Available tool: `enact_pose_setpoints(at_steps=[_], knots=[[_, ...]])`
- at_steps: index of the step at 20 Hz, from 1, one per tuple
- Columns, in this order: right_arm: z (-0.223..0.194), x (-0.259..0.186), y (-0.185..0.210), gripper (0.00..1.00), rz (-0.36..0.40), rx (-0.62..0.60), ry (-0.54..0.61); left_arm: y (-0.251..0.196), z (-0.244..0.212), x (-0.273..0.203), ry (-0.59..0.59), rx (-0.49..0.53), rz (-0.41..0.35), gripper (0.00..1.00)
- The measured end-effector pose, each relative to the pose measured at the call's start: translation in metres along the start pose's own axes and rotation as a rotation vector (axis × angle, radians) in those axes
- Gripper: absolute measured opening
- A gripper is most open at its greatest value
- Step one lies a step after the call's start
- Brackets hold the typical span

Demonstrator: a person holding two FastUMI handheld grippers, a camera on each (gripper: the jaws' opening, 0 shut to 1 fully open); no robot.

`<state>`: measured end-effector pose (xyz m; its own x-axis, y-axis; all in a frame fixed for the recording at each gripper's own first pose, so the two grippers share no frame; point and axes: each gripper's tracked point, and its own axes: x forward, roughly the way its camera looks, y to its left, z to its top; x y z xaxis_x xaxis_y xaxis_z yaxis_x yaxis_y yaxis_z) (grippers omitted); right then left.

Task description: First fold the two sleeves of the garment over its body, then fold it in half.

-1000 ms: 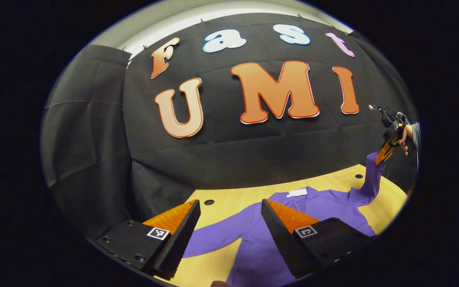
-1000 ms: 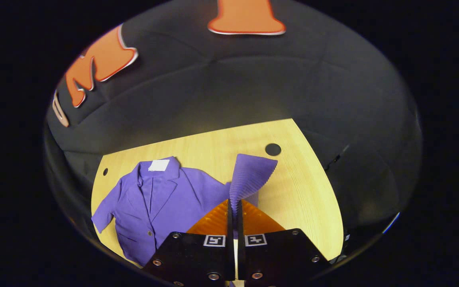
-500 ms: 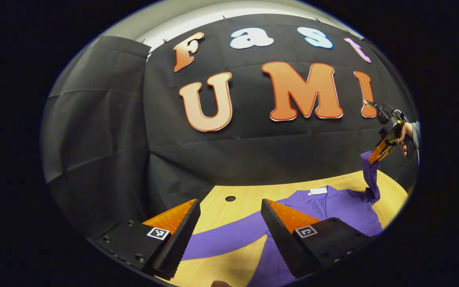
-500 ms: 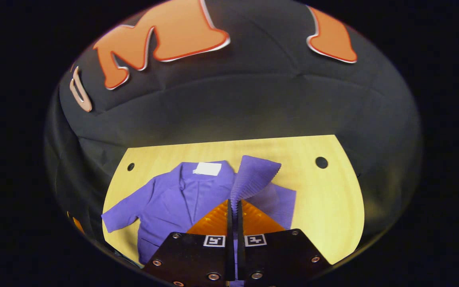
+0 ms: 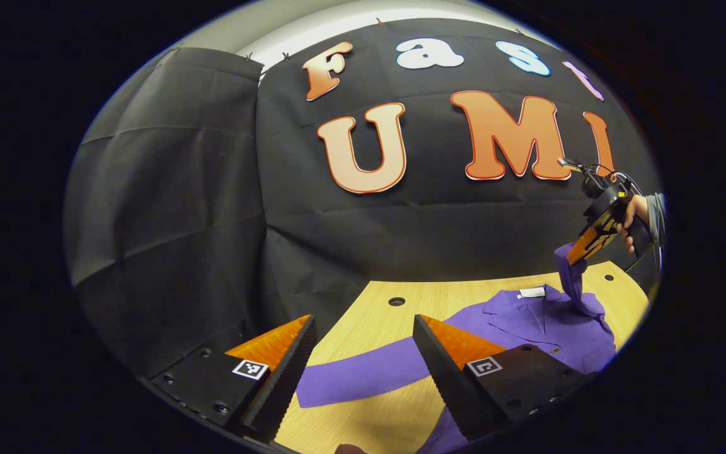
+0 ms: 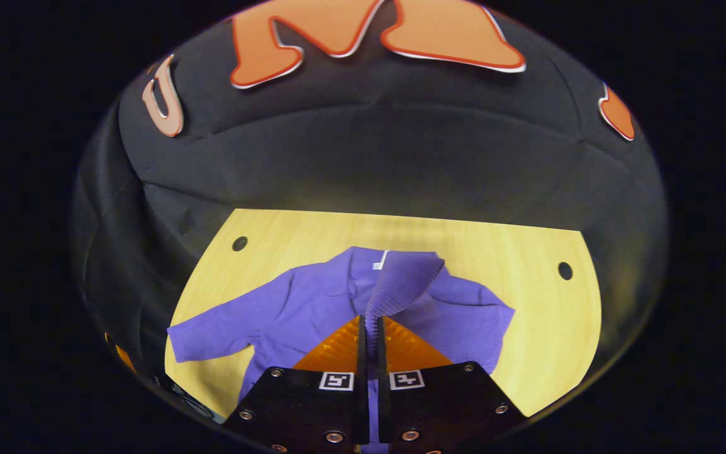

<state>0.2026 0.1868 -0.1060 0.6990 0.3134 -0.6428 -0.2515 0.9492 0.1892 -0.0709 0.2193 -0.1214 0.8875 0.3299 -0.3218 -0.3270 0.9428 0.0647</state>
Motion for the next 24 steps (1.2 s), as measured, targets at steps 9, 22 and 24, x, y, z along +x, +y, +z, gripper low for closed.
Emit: enact_pose_setpoints(at_steps=[9,22,24], knots=[[0.048,-0.056,0.021,0.73,0.081,0.004,-0.298,0.009,-0.006,0.031,0.048,-0.012,0.012,1.00],[0.016,-0.254,-0.104,0.93,-0.190,-0.025,-0.649,0.056,-0.108,0.097,0.608,-0.211,-0.005,0.99],[0.012,-0.289,-0.112,0.93,-0.228,-0.022,-0.689,0.057,-0.133,0.102,0.713,-0.238,0.006,0.99]])
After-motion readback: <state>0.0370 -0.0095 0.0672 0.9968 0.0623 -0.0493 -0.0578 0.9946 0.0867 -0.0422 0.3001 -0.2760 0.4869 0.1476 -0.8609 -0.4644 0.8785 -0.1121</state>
